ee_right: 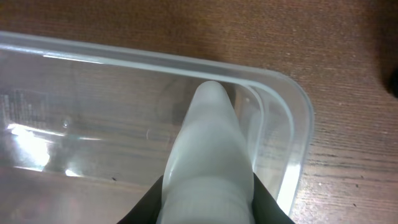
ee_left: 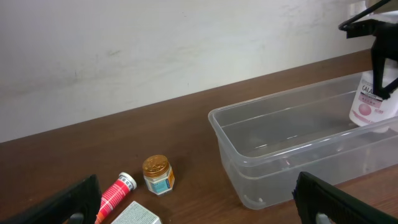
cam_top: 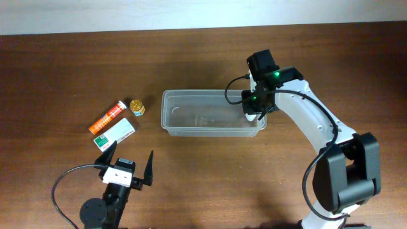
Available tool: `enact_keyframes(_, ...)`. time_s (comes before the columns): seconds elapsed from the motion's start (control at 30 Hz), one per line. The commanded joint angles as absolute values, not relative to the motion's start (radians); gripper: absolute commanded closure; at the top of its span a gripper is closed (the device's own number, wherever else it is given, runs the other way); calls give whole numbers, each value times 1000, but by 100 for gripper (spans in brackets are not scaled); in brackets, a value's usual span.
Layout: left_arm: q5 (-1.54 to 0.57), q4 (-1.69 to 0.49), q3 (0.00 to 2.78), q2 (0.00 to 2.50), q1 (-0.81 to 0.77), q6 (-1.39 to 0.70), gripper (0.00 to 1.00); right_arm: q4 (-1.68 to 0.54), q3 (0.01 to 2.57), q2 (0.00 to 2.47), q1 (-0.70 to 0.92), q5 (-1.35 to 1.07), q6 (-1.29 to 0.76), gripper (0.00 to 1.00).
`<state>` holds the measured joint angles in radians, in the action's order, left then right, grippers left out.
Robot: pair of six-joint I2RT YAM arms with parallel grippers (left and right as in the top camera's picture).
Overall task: Pack container
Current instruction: 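Carry the white bottle left and lower it into the container's right end, then release the bottle and move the right gripper to the dark bottle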
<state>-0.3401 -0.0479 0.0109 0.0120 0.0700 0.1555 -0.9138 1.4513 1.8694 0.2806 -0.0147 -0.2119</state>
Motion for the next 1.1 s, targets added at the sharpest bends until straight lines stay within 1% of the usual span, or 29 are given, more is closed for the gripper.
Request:
enact_keyframes(0.0,-334,-55,9,6,68,150,1,-903,1477,1877,288,12,-225,75)
enact_keyframes(0.17,-334,-55,9,6,68,150,1,-892,1477,1883,288,12,-225,73)
enact_keyframes(0.23,-334,-55,9,6,68,150,1,-892,1477,1887,288,12,-226,61)
enact_keyframes(0.27,-334,-55,9,6,68,150,1,-893,1477,1888,288,12,-225,57)
enact_keyframes(0.37,-334,-55,9,6,68,150,1,-893,1477,1888,288,12,-226,50)
enact_keyframes(0.63,-334,-55,9,6,68,150,1,-905,1493,1884,288,12,-225,48)
enact_keyframes(0.8,-334,-55,9,6,68,150,0,-1004,1600,1869,288,8,-225,48)
enact_keyframes(0.83,-334,-55,9,6,68,150,1,-1031,1632,1864,288,7,-225,45)
enact_keyframes(0.97,-334,-55,9,6,68,150,1,-1151,1794,1857,282,10,-225,38)
enact_keyframes(1.0,-334,-55,9,6,68,150,1,-1195,1864,1857,266,13,-226,34)
enact_keyframes(1.07,-334,-55,9,6,68,150,1,-1225,1917,1857,236,19,-247,30)
